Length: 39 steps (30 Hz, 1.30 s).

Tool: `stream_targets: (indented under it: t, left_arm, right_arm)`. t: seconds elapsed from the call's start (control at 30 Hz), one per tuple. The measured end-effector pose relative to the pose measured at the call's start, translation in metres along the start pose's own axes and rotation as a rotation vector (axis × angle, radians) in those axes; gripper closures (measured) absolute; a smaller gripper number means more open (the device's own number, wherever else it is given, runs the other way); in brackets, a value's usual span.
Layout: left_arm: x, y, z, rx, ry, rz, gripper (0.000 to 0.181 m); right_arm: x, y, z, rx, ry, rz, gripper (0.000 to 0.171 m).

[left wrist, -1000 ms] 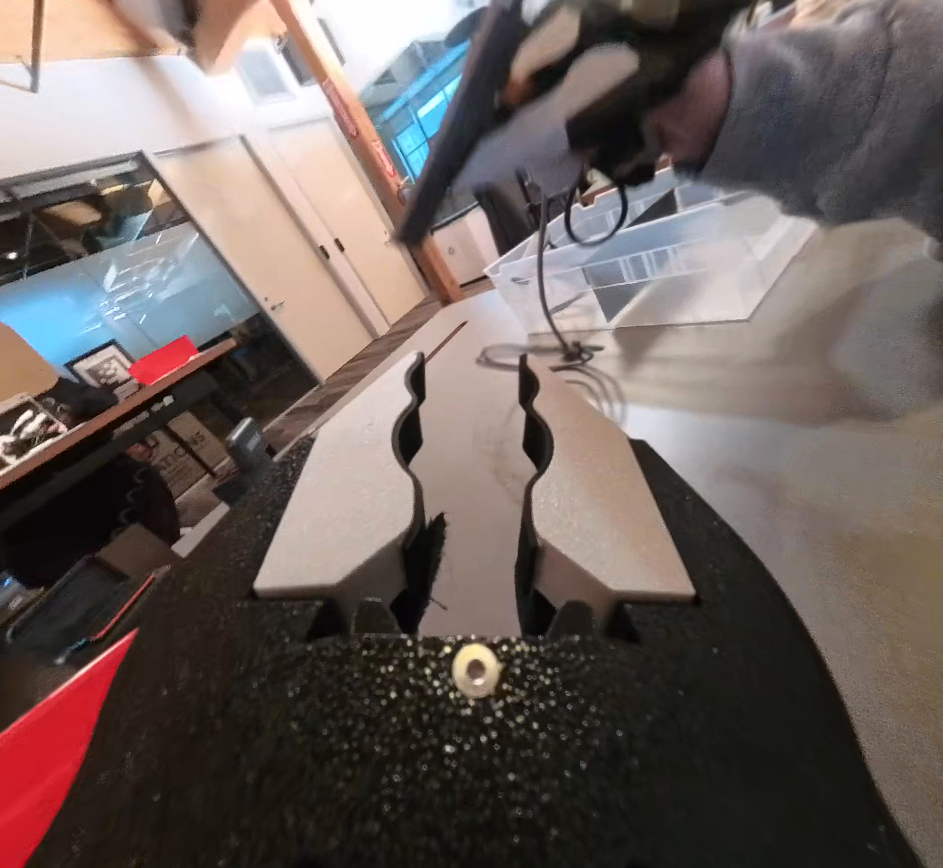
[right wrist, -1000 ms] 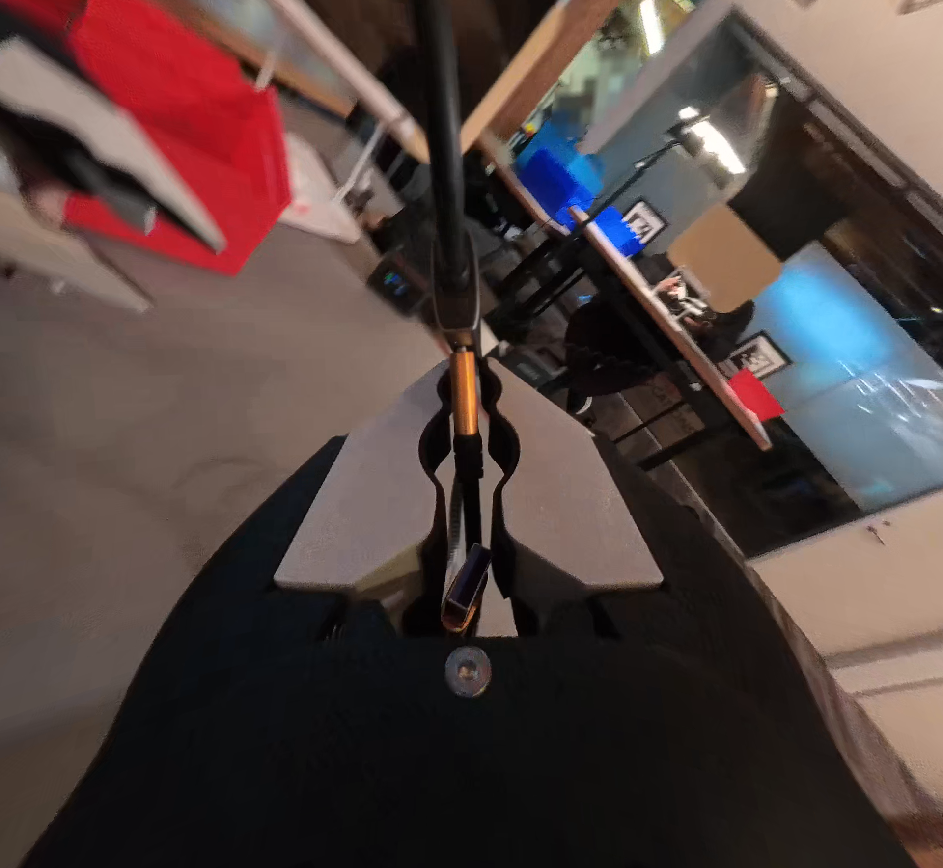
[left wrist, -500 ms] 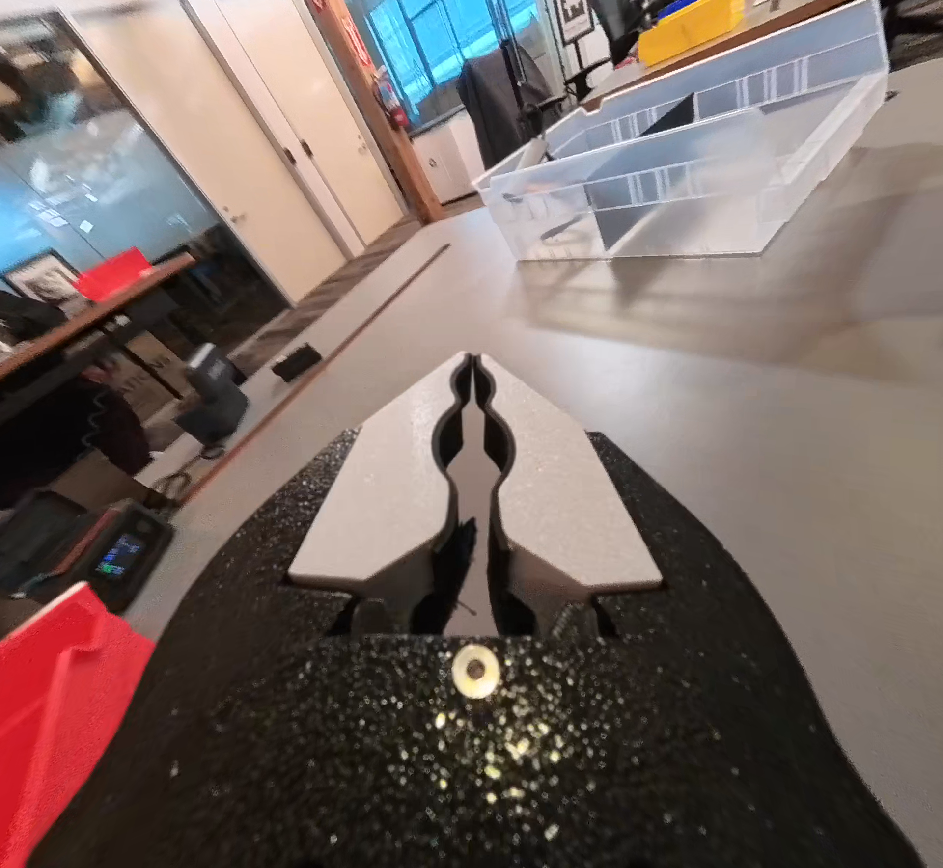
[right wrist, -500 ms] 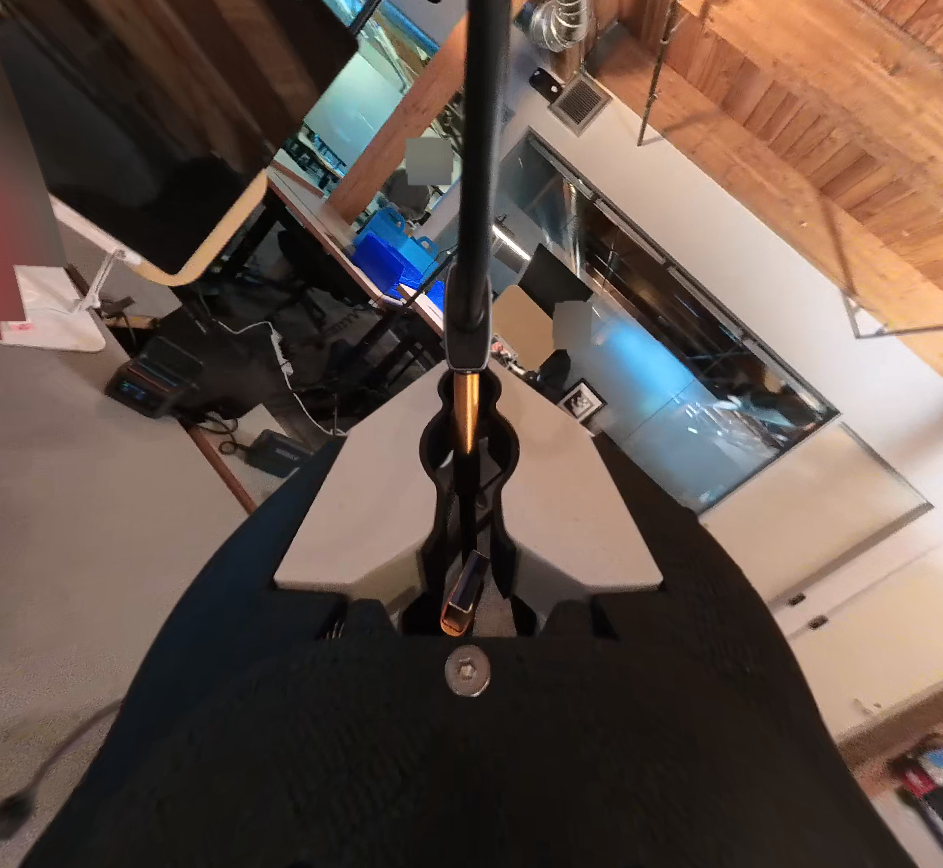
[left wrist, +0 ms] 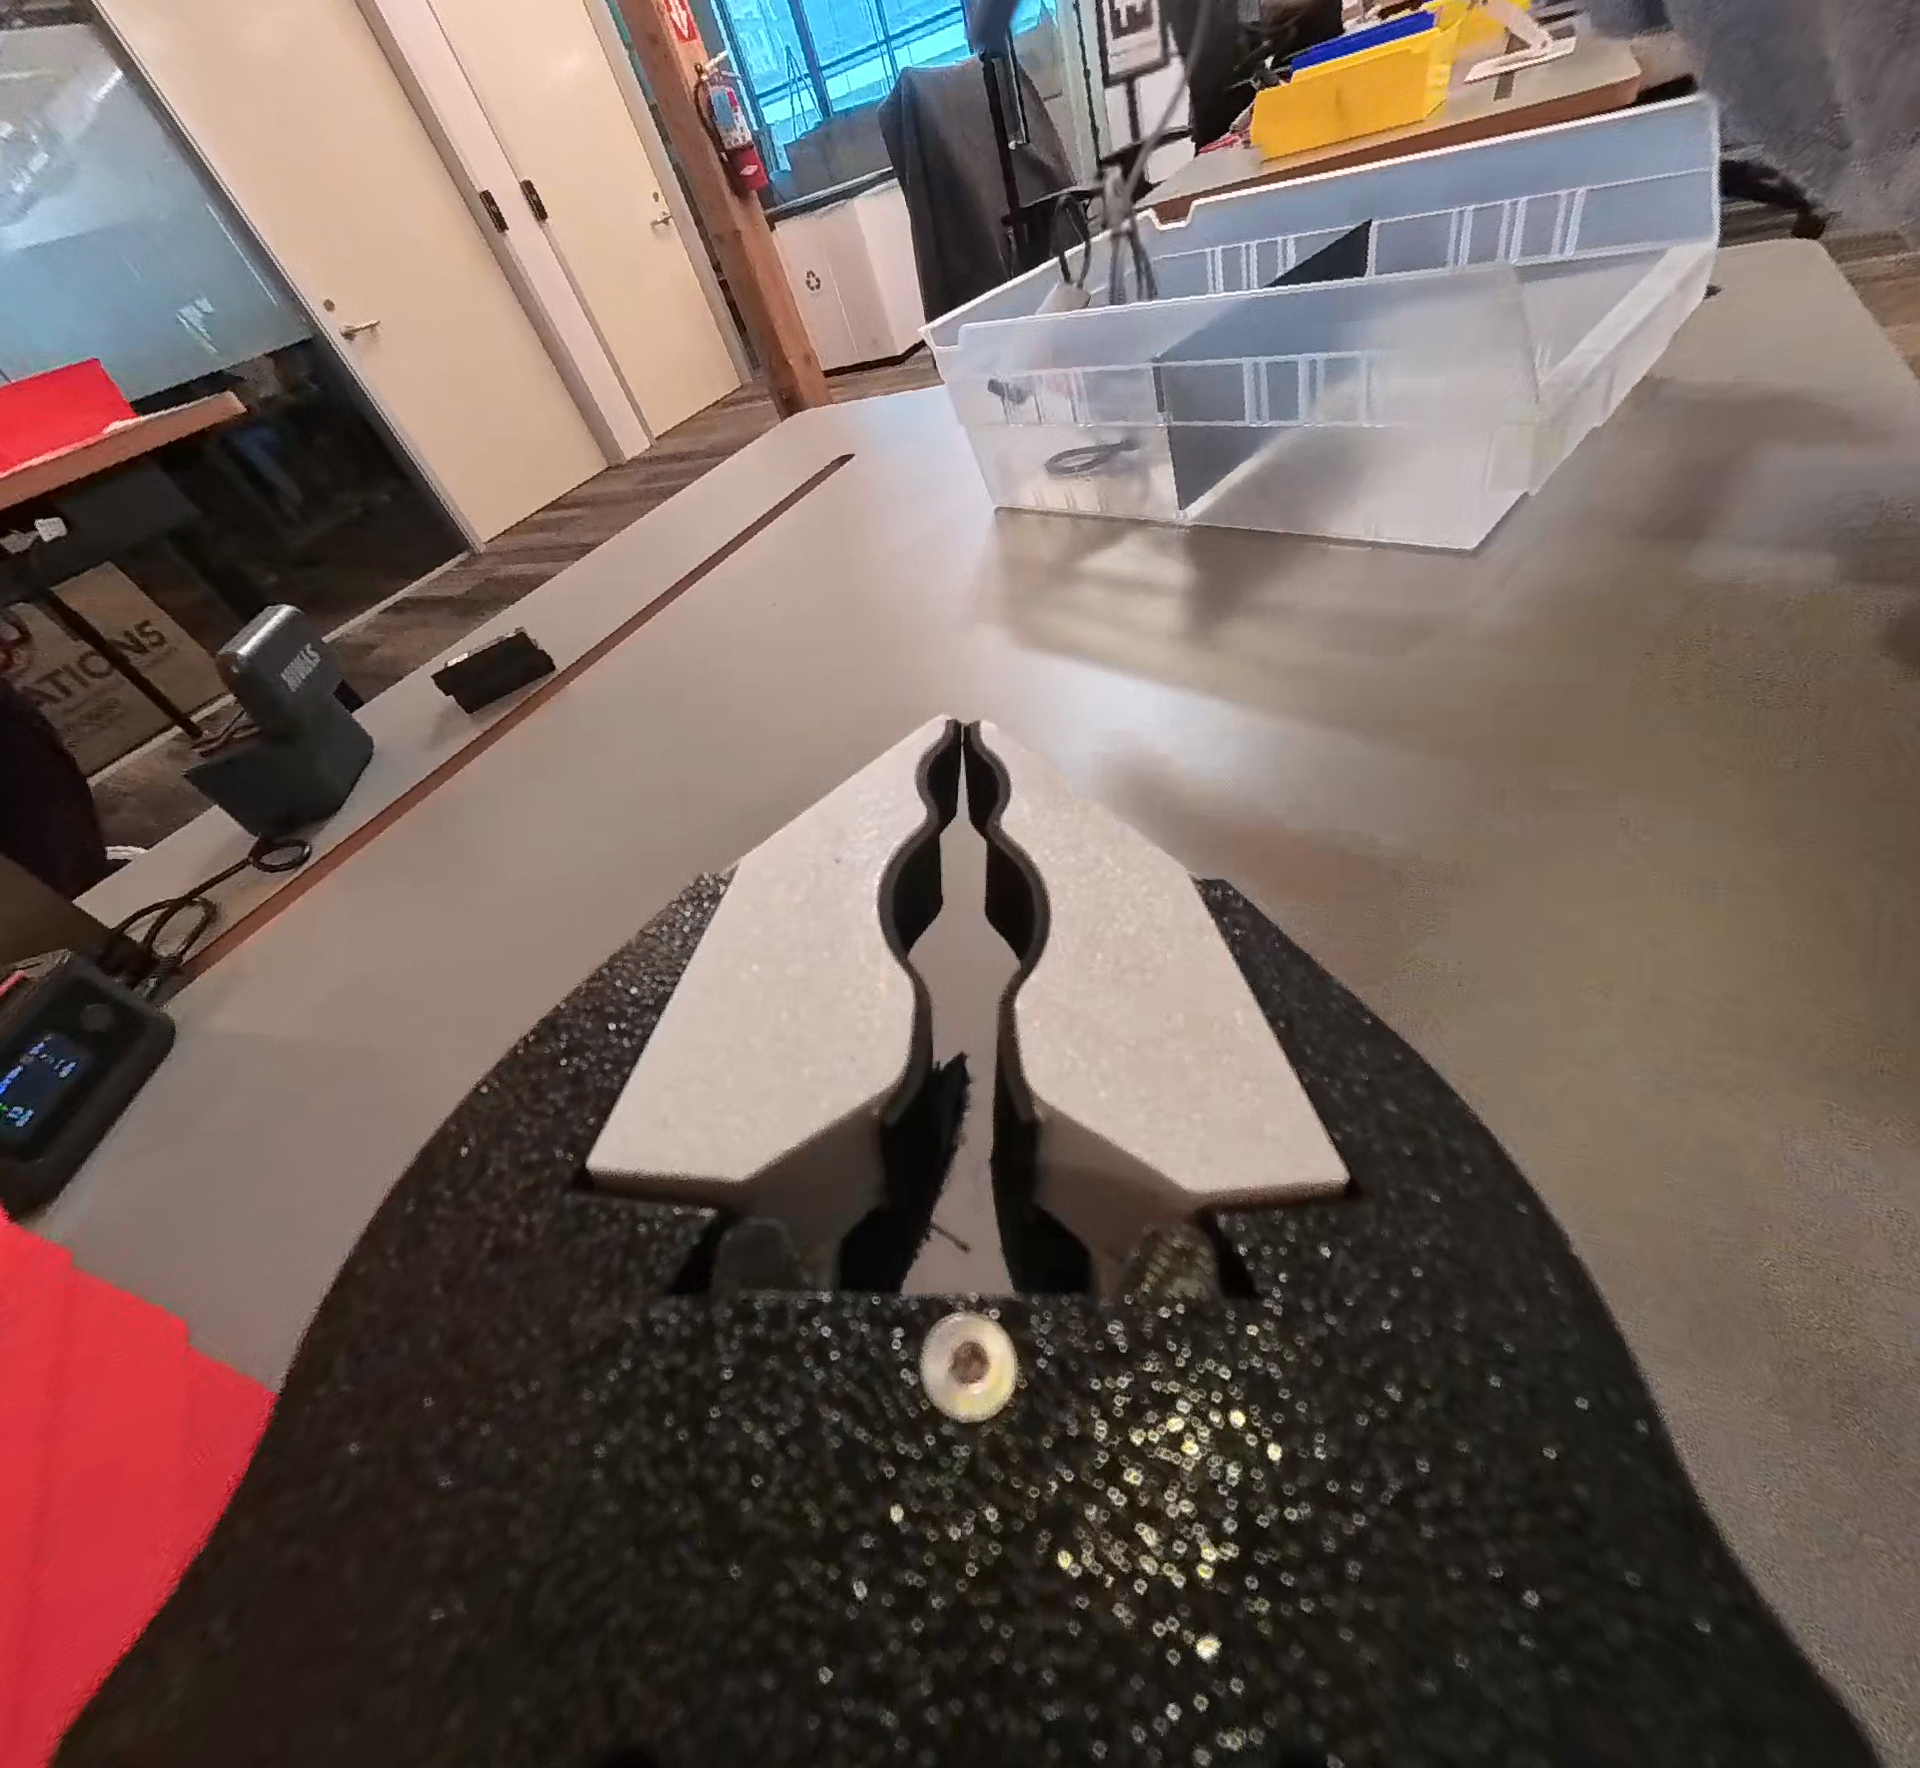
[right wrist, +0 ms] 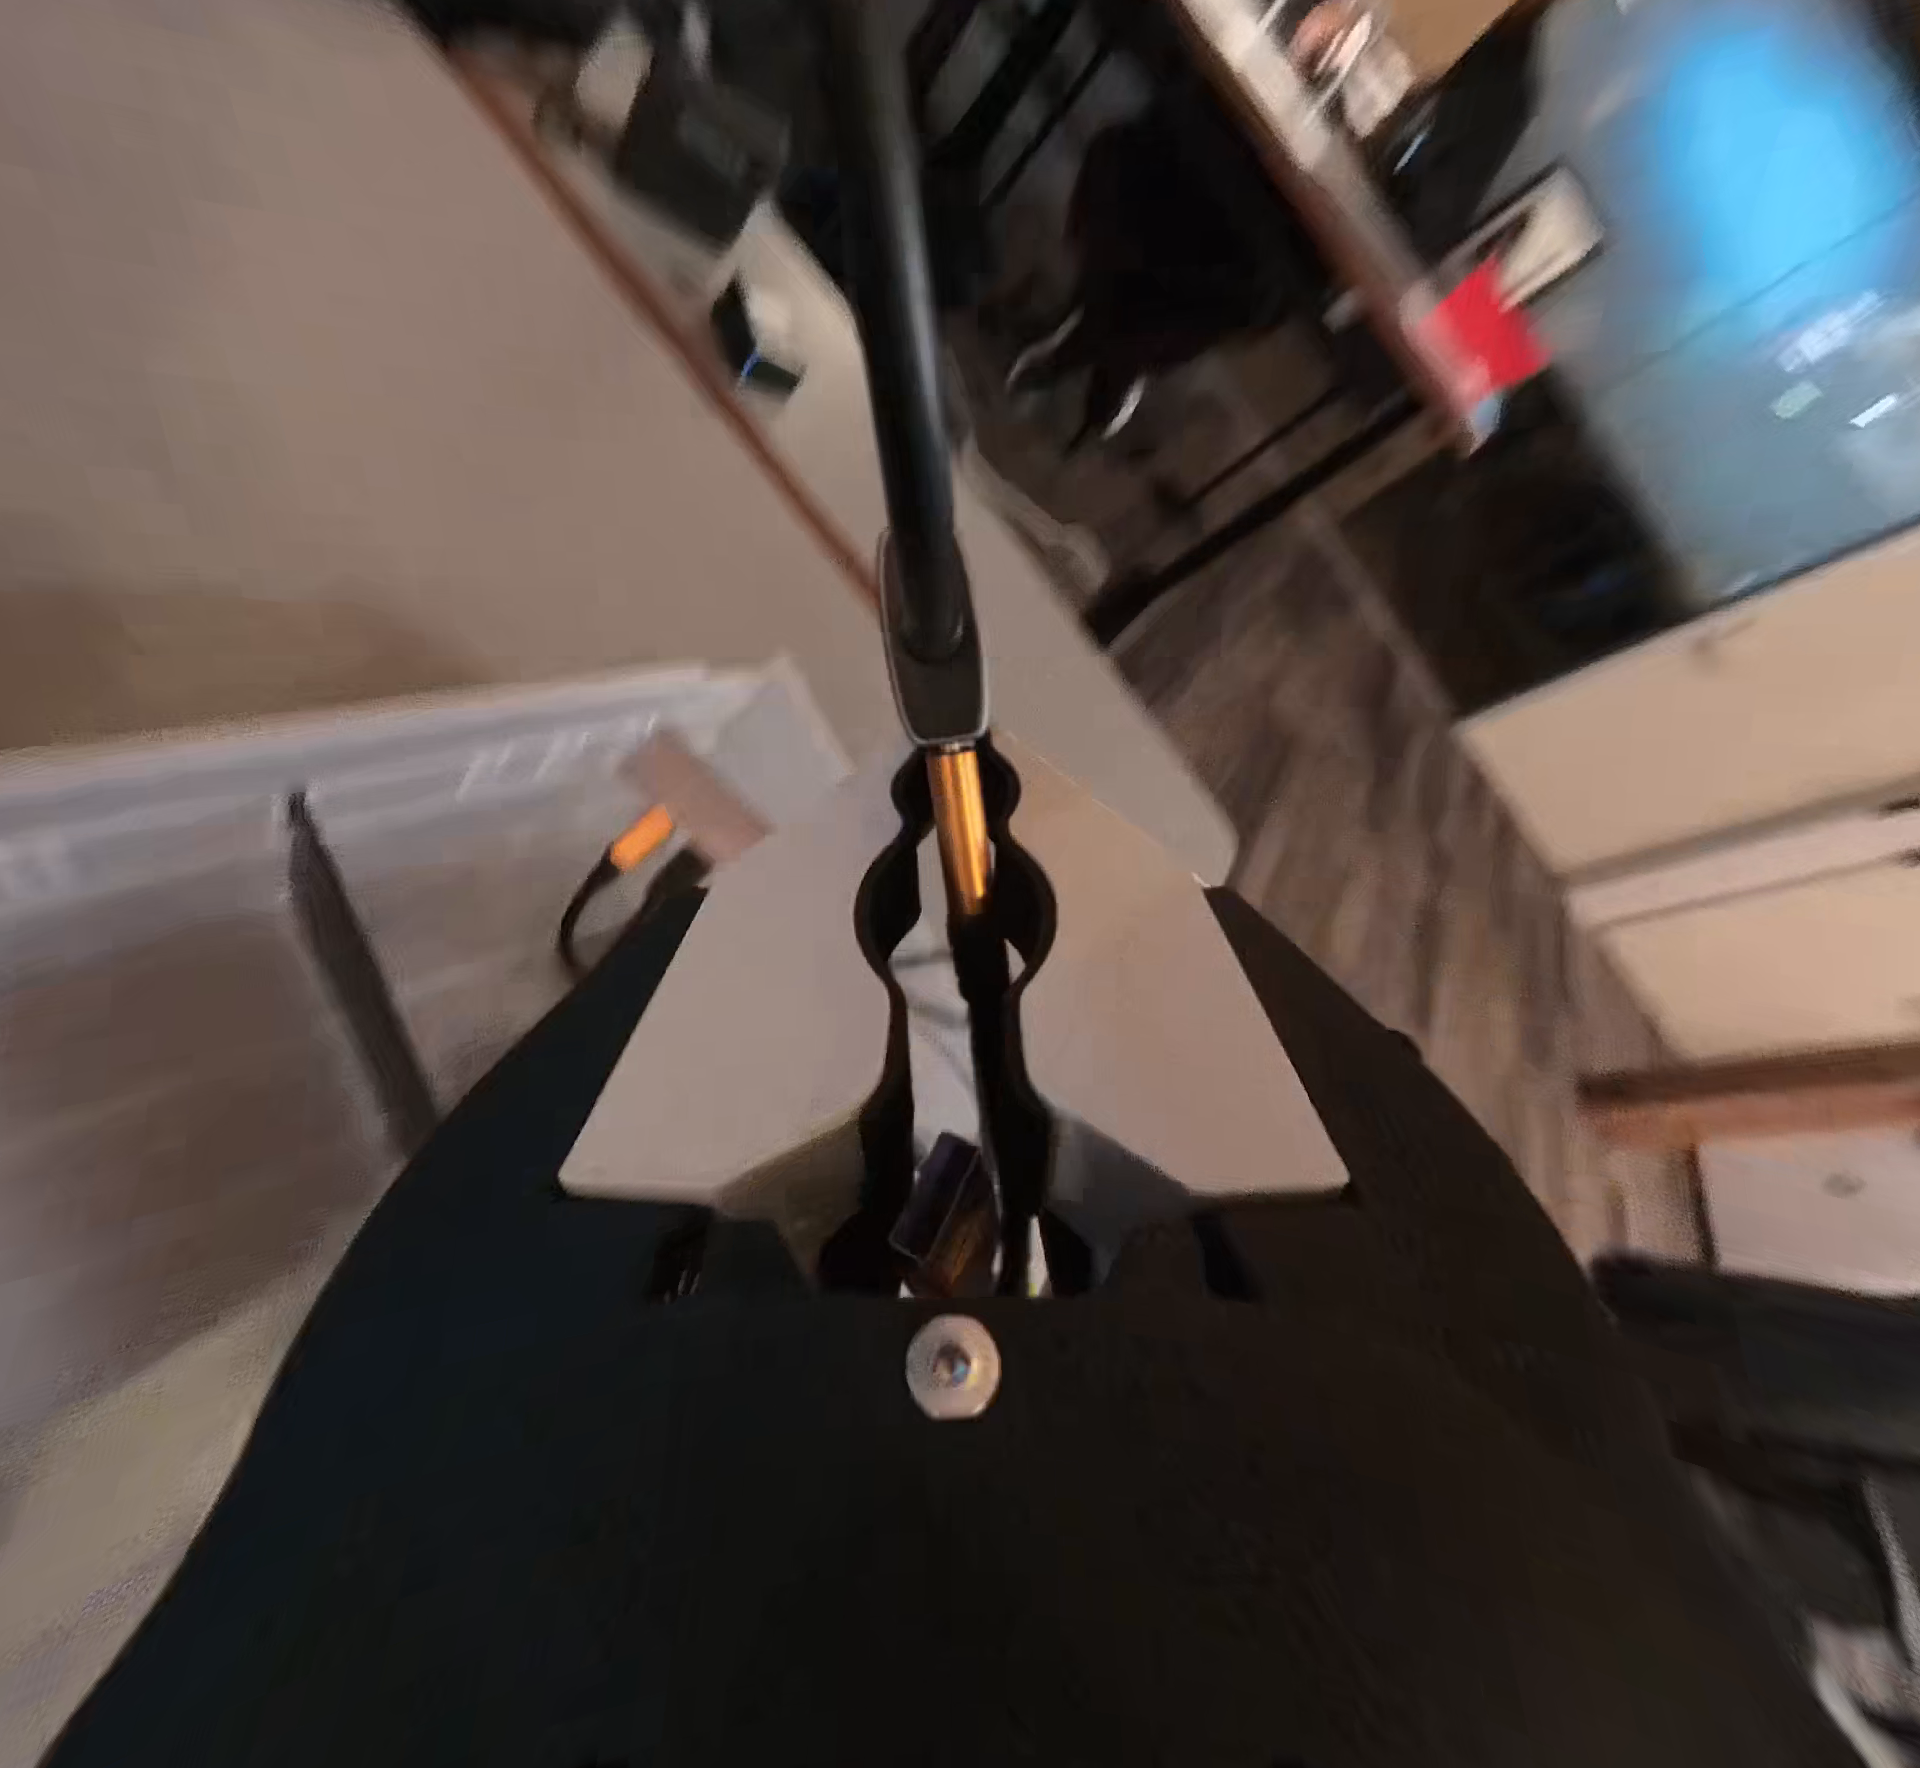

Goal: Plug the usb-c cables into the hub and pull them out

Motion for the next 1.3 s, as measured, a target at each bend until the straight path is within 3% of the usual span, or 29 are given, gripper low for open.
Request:
stream_targets:
  t: [0.3, 0.63, 0.87, 0.93, 1.1, 1.2, 1.3]
  left_arm:
    - [0.001, -0.002, 0.004, -0.022, 0.009, 0.015, 0.181]
    - [0.001, -0.007, 0.011, -0.064, 0.039, 0.045, 0.181]
    - [0.002, -0.008, 0.012, -0.073, 0.055, 0.056, 0.181]
    - [0.002, -0.008, 0.012, -0.073, 0.054, 0.058, 0.181]
    - [-0.001, -0.007, 0.011, -0.06, 0.062, 0.025, 0.175]
    - [-0.005, -0.007, 0.011, -0.045, 0.079, -0.019, 0.181]
    - [-0.006, -0.007, 0.01, -0.03, 0.102, -0.012, 0.181]
  right_arm:
    - [-0.012, -0.012, 0.067, -0.661, -0.072, -0.328, 0.171]
    - [-0.024, -0.069, 0.09, -0.813, -0.136, -0.496, 0.17]
    - [-0.041, -0.082, 0.105, -1.0, -0.12, -0.595, 0.171]
    - [-0.046, -0.083, 0.105, -1.01, -0.094, -0.591, 0.17]
    - [-0.028, -0.066, 0.077, -0.92, -0.183, -0.391, 0.118]
    - [-0.007, -0.046, 0.053, -0.732, -0.19, -0.164, 0.082]
    - [0.007, -0.022, 0.023, -0.411, -0.187, 0.104, 0.081]
Point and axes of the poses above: each gripper's, where its closed fingertips meet, y back along the fingers, z out of its underside, x = y × z across the jaws, the point moved 10 cm from there along y, back along the fingers, and after that the axes turned 8 degrees about x, right-handed, at the moved point
